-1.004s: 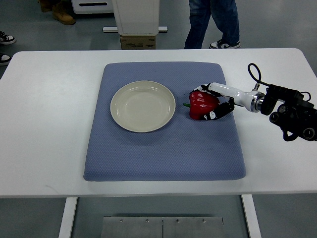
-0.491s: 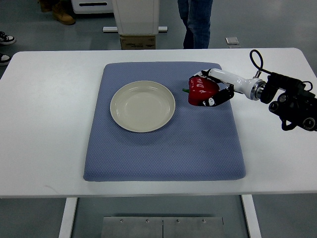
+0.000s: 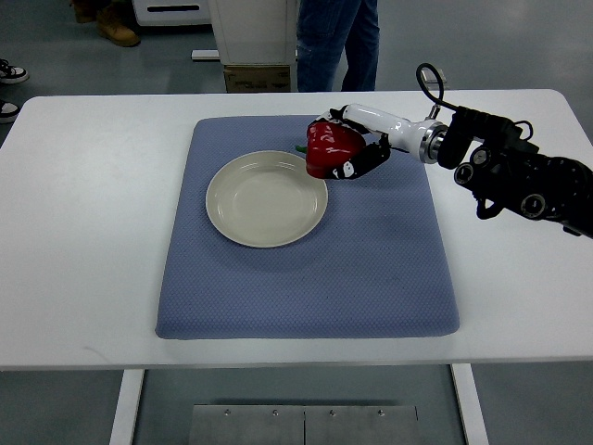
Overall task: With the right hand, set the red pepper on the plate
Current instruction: 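Lift the pepper with the right hand and carry it over the plate, then lower the pepper onto the plate and open the right hand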
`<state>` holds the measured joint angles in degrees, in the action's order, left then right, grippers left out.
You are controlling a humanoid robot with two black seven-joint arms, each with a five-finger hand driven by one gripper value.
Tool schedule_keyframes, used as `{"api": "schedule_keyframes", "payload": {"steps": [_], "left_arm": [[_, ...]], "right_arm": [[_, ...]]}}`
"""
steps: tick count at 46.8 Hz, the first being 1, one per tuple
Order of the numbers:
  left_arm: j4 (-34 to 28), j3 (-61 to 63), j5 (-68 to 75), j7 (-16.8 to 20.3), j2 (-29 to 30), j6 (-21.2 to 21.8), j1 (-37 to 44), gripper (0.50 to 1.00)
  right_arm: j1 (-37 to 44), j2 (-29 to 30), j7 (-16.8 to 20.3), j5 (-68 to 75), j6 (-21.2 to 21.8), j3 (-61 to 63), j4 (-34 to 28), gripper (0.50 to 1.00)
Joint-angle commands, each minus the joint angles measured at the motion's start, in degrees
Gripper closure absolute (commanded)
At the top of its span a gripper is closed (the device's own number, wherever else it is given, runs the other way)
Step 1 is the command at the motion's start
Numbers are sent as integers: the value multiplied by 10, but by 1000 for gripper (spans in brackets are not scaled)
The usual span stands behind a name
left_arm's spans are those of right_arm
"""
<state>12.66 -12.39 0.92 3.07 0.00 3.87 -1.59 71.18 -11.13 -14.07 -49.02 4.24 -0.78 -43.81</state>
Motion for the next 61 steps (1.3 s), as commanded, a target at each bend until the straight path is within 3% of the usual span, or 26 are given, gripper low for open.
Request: {"api": "schedule_keyframes", "payload": {"steps": [1, 15, 30, 61], "left_arm": [[0, 0, 0, 0, 0, 0, 0, 500], [0, 0, 0, 0, 0, 0, 0, 500], [0, 0, 0, 0, 0, 0, 0, 500], [0, 0, 0, 0, 0, 0, 0, 500]], "right_arm": [[4, 15, 10, 2, 0, 2, 0, 1000], [12, 72, 36, 17, -1, 2, 8, 1000], [12, 110, 40, 20, -3, 2, 9, 1000], [-39, 111, 33, 24, -11, 14, 9, 1000]]}}
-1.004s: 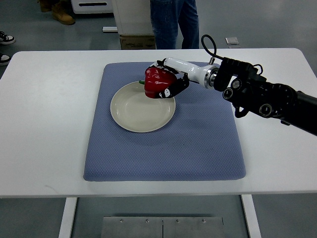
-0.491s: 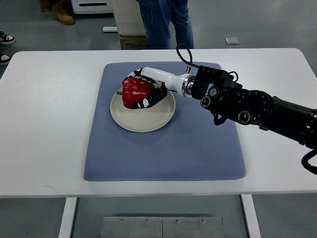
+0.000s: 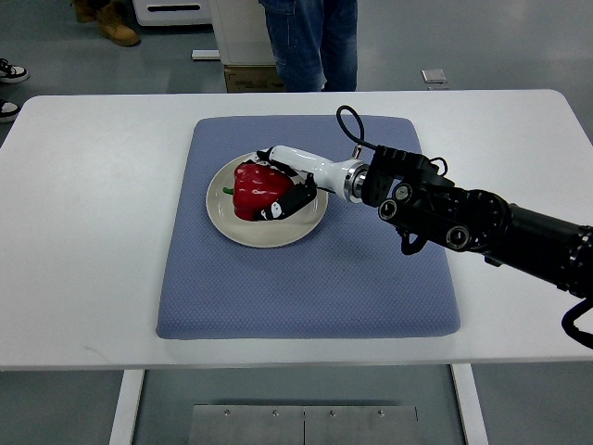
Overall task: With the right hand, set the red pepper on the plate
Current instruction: 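Lower the pepper onto the plate and open the right hand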
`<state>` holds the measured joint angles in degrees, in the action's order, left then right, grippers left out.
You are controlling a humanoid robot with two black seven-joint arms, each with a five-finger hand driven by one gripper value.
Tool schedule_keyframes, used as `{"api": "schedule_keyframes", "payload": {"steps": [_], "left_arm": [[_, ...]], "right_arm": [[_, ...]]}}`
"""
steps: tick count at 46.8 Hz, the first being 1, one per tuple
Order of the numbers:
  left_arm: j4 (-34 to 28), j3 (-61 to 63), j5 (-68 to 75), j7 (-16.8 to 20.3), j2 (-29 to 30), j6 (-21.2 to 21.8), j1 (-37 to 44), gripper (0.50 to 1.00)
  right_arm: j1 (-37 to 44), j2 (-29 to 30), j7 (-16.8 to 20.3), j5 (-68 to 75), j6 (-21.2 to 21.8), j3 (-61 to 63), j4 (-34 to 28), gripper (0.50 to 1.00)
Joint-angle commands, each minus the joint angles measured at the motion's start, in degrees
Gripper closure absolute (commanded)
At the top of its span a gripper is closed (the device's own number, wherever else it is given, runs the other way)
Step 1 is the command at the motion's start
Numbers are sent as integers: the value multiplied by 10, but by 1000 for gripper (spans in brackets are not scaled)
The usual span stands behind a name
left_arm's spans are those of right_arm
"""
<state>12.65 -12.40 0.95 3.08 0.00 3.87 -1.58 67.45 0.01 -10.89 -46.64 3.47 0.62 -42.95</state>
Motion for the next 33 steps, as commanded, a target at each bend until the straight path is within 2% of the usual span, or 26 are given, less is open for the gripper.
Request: {"api": "schedule_keyframes", "payload": {"steps": [1, 16, 22, 25, 28, 33], "left_arm": [[0, 0, 0, 0, 0, 0, 0, 500], [0, 0, 0, 0, 0, 0, 0, 500], [0, 0, 0, 0, 0, 0, 0, 500], [0, 0, 0, 0, 0, 0, 0, 500], [0, 0, 0, 0, 0, 0, 0, 500], [0, 0, 0, 0, 0, 0, 0, 500]], "right_arm": [[-4, 0, 1, 0, -6, -1, 1, 1000], [-11, 0, 3, 0, -20, 0, 7, 1000], [-11, 0, 3, 1, -20, 0, 8, 687], [-11, 0, 3, 1, -20, 0, 8, 624], [-11, 0, 3, 1, -20, 0, 8, 534], [-10, 0, 3, 1, -20, 0, 7, 505]]}}
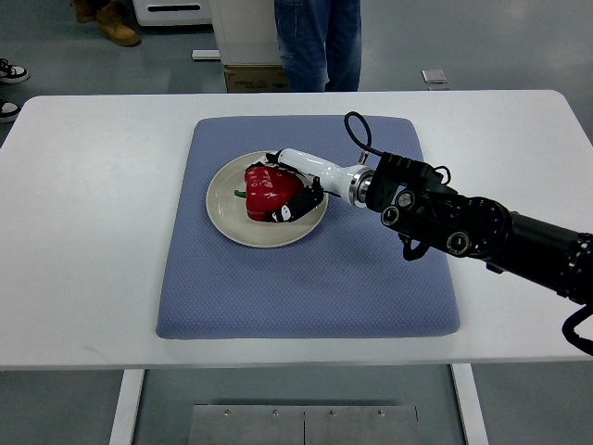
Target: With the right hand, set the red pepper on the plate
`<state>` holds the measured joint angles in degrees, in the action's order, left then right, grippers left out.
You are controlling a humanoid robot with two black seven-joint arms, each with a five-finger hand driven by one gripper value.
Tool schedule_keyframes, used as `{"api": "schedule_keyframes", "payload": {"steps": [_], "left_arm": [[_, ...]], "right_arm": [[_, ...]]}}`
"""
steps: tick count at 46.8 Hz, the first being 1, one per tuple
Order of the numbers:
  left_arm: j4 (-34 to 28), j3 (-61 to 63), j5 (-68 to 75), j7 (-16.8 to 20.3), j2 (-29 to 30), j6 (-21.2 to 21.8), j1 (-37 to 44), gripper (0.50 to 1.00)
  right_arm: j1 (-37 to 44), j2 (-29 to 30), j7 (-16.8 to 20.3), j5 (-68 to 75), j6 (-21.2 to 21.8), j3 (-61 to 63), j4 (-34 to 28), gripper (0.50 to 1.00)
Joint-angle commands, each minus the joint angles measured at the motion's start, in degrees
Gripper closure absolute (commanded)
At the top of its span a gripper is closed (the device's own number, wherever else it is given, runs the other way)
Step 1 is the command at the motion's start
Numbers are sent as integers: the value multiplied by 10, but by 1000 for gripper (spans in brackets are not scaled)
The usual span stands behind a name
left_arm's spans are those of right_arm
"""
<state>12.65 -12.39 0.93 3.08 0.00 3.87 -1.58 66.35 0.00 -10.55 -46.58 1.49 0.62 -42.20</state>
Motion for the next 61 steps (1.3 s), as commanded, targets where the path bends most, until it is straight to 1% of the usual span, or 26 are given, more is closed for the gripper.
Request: {"api": "schedule_keyframes", "payload": {"steps": [1, 15, 24, 32, 37, 46, 54, 61], "left_arm": [[0, 0, 0, 0, 0, 0, 0, 500], [0, 0, 0, 0, 0, 0, 0, 500], [0, 0, -1, 0, 0, 0, 0, 500], [0, 0, -1, 1, 0, 0, 0, 500], [0, 0, 0, 0, 0, 0, 0, 500], [0, 0, 0, 0, 0, 0, 0, 500], [0, 0, 0, 0, 0, 0, 0, 500], [0, 0, 0, 0, 0, 0, 0, 500]], "right_arm": [[1, 0, 0, 0, 0, 0, -1, 505], [9, 0, 1, 1, 0, 3, -1, 500], [12, 0, 4, 11, 1, 53, -2, 500], [3, -35, 4, 47, 1, 97, -2, 502], [-22, -54, 11, 77, 1, 137, -1, 502], [-85, -79, 25, 84, 0, 262, 4, 502], [-128, -80, 25, 84, -3, 354, 14, 502], [-151, -82, 25, 84, -10, 402, 14, 502]]}}
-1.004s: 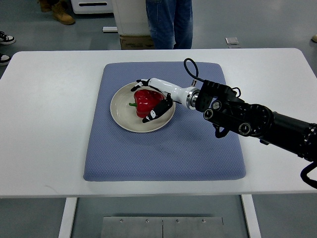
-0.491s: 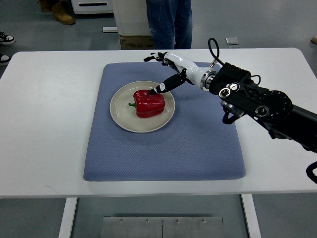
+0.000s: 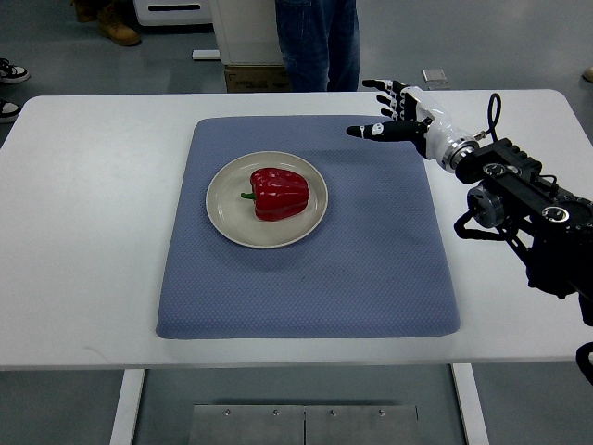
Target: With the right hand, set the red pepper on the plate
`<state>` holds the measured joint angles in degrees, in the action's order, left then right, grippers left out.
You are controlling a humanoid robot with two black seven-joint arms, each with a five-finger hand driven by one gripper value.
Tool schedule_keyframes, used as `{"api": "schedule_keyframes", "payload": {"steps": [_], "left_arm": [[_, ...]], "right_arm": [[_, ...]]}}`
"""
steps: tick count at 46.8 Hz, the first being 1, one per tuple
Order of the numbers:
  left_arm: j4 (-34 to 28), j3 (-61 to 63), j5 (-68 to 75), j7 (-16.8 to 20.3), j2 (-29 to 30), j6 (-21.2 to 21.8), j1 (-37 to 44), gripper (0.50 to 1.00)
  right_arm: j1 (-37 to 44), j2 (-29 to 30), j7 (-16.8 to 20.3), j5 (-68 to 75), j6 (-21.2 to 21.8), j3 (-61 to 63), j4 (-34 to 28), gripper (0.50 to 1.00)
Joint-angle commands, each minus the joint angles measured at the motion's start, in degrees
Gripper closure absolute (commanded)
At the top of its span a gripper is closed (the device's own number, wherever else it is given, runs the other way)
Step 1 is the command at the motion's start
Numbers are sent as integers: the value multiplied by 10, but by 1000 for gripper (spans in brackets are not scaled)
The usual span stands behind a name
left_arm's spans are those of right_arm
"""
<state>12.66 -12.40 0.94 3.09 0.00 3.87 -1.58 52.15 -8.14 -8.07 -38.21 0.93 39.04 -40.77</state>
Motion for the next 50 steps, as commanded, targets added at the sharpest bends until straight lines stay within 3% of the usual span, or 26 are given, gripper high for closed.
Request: {"api": "schedule_keyframes", "payload": {"steps": [1, 21, 50], "left_arm": [[0, 0, 0, 0, 0, 0, 0, 500], [0, 0, 0, 0, 0, 0, 0, 500], [0, 0, -1, 0, 0, 0, 0, 500]], "right_arm": [[-13, -1, 0, 1, -4, 24, 0, 500], [-79, -1, -6, 64, -4, 148, -11, 500], [-131, 44, -6, 80, -4, 207, -23, 500]]}}
